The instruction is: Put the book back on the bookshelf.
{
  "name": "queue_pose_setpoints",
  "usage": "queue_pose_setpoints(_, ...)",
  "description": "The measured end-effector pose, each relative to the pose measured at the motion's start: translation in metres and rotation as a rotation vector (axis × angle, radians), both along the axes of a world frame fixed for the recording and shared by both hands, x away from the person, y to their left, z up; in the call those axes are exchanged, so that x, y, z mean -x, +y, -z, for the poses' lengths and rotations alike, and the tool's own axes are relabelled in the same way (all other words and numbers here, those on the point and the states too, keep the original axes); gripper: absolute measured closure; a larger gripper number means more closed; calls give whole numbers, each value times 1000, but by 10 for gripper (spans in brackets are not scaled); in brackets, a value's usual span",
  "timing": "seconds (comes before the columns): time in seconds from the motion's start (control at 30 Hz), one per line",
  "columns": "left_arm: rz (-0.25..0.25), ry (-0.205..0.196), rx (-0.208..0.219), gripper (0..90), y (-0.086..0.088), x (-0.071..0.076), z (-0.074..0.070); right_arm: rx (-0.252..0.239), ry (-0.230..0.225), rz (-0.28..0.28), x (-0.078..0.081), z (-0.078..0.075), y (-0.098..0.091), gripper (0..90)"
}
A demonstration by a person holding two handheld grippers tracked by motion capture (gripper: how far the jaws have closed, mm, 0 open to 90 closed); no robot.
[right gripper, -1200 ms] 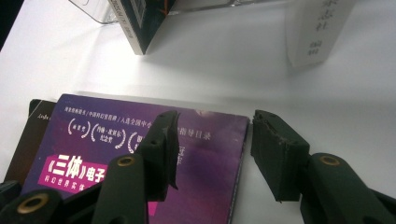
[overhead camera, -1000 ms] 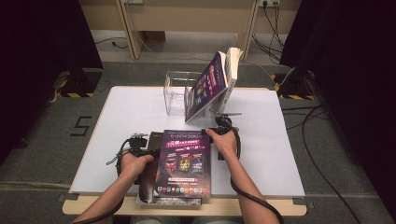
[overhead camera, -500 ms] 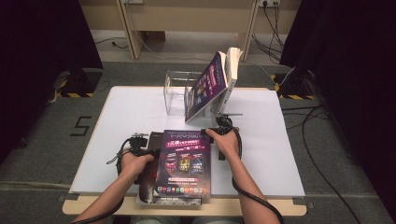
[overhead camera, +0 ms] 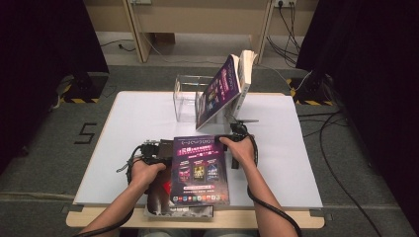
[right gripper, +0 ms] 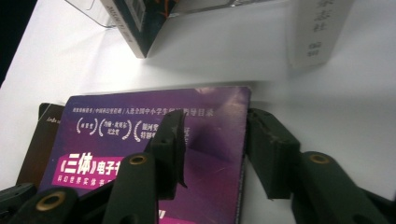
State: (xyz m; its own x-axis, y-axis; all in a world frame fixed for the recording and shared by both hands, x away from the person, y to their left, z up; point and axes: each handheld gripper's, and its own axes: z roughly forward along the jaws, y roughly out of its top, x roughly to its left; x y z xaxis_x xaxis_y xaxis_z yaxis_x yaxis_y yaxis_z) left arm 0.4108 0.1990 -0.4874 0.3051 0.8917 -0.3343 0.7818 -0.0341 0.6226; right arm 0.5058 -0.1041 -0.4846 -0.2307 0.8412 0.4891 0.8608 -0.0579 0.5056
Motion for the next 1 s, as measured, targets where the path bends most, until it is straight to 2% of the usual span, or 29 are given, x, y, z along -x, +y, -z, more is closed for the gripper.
queue_pose_setpoints(0.13, 8, 3, -23, 898, -2, -1, -2, 7, 10, 5, -1, -1, 1, 598)
queue_pose_setpoints(0.33, 14, 9, -31, 898, -3, -2, -3, -3, 22, 7, -1, -2, 0, 599)
queue_pose_setpoints(0.4, 15, 12, -30, 898, -2, -2, -3, -29, 42, -1, 0, -1, 0, 604)
queue_pose_setpoints(0.53, 19, 12, -34, 898, -2, -3, -3, -21, 30, -4, 1, -1, 1, 601)
queue_pose_setpoints(0.6, 19, 10, -36, 898, -3, -2, -3, -31, 36, -3, 1, -1, 0, 603)
queue_pose_setpoints(0.9, 29, 7, -58, 898, -4, -3, -4, -23, 44, -14, 4, -2, -2, 607)
queue_pose_setpoints(1.0, 37, -1, -78, 898, -6, -2, -5, -21, 50, -17, 4, -3, -2, 608)
